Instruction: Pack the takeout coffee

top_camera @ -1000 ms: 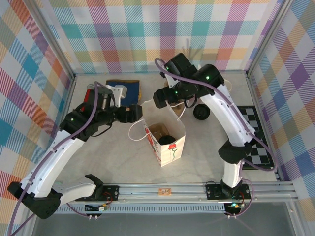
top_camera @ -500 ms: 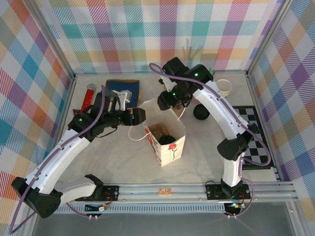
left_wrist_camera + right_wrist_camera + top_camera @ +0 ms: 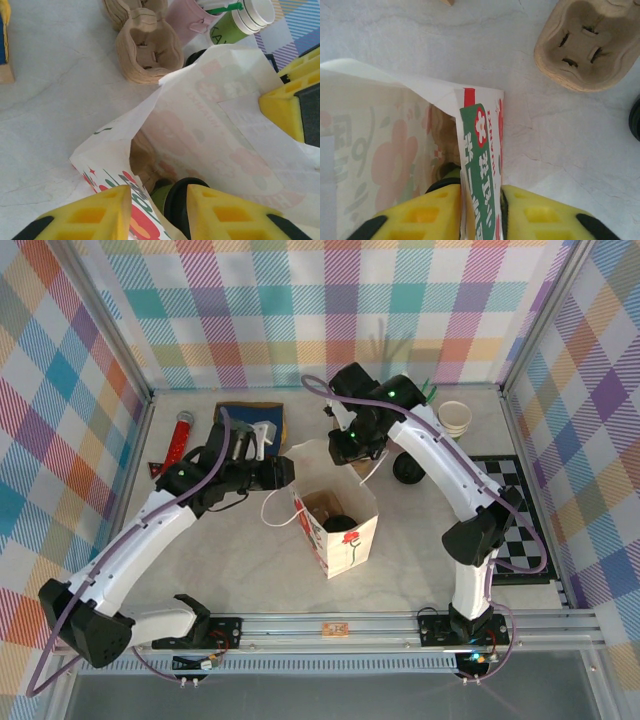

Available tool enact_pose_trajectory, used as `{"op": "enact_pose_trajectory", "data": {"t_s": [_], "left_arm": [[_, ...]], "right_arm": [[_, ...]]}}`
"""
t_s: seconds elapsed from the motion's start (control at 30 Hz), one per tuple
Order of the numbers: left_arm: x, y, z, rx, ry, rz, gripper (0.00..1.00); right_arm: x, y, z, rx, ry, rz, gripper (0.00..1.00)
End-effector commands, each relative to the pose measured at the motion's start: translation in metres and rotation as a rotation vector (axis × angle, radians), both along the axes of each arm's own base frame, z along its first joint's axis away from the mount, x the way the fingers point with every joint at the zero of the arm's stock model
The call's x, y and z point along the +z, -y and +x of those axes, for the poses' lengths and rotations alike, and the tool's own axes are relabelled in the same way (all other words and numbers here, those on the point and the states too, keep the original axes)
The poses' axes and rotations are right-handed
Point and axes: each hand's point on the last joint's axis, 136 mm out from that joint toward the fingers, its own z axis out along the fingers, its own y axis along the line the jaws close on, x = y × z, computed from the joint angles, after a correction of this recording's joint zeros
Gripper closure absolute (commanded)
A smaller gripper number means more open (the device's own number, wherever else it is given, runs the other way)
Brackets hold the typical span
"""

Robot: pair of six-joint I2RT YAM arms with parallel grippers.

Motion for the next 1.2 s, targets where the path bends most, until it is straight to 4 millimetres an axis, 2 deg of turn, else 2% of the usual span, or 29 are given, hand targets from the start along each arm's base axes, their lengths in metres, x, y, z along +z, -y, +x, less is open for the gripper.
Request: {"op": "enact_pose_trajectory", "data": {"t_s": [0.0, 0.2, 0.33, 0.6, 0.9, 1.17], "left_arm": [[0.009, 0.004, 0.004, -0.003, 0.025, 0.005, 0.69], [0.012, 0.002, 0.014, 0.008, 0.047, 0.045, 0.80], [0.011, 0.003, 0.024, 0.009, 0.054, 0.071, 0.82], [0.004, 0.003, 0.037, 0.011, 0.029, 0.089, 0.83], [-0.002, 0.007, 0.040, -0.015, -0.005, 0.084, 0.84], [0.006, 0.017, 0.039, -0.037, -0.010, 0.038, 0.84]], "right_arm": [[0.011, 0.006, -0.001, -0.002, 0.031, 0.013, 0.76], [0.013, 0.010, -0.002, -0.013, 0.040, 0.005, 0.85], [0.014, 0.012, -0.003, -0.020, 0.037, 0.008, 0.90], [0.015, 0.017, -0.012, -0.035, 0.027, 0.021, 0.93], [0.016, 0.023, -0.031, -0.066, -0.003, 0.066, 0.95], [0.017, 0.040, -0.030, -0.103, 0.041, 0.018, 0.93]]}}
